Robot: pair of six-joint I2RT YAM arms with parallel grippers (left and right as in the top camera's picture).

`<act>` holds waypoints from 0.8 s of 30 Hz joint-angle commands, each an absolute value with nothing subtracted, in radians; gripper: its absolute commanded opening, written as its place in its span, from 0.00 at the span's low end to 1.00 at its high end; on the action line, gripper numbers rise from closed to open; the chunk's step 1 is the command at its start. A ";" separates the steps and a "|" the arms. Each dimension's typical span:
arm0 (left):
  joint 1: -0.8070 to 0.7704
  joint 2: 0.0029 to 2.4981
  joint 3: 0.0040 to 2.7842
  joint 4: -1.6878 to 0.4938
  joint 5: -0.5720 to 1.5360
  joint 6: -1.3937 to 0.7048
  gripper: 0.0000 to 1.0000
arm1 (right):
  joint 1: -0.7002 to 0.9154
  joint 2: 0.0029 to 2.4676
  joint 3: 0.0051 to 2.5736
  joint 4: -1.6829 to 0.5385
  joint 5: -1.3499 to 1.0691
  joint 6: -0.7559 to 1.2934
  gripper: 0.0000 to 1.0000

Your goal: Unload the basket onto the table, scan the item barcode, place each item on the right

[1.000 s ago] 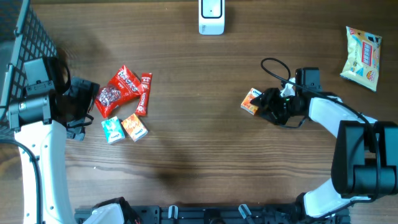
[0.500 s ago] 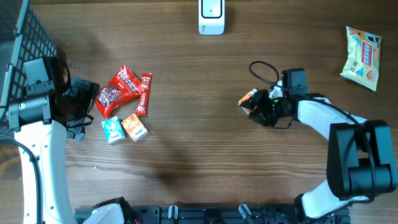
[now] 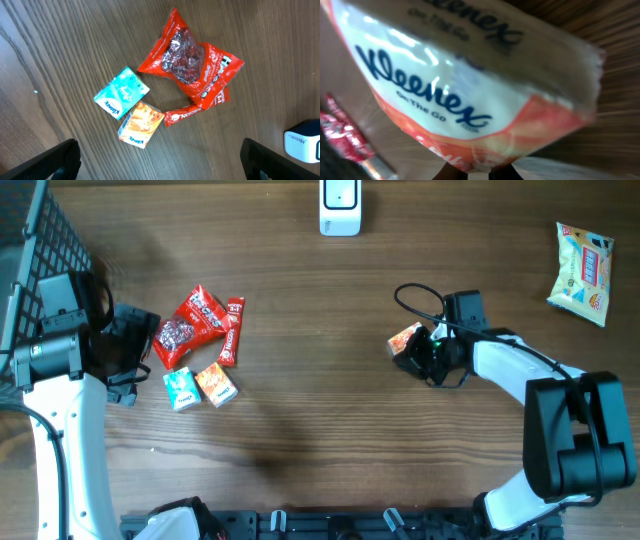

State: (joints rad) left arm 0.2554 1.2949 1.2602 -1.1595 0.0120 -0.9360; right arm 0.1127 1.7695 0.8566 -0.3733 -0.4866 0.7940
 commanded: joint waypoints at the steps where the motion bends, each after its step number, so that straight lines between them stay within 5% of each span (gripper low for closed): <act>1: 0.260 1.296 1.263 -1.159 -0.003 -0.923 1.00 | 0.111 1.793 0.934 -0.468 -0.343 0.682 0.19; 9: 0.259 1.296 1.263 -1.162 0.021 -0.884 1.00 | 0.112 1.787 1.119 -0.673 -0.454 0.382 0.45; 17: 0.238 1.296 1.263 -1.109 0.302 -0.554 0.99 | 0.069 1.764 1.208 -0.725 -0.474 0.373 0.45; 24: 0.059 1.297 1.263 -1.071 0.426 -0.343 1.00 | -0.058 1.674 1.322 -0.797 -0.540 0.294 0.52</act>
State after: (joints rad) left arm 0.1547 1.2949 1.2602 -1.0931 0.3176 -0.5106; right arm -0.0071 1.7527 1.2537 -0.7765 -0.4751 0.3668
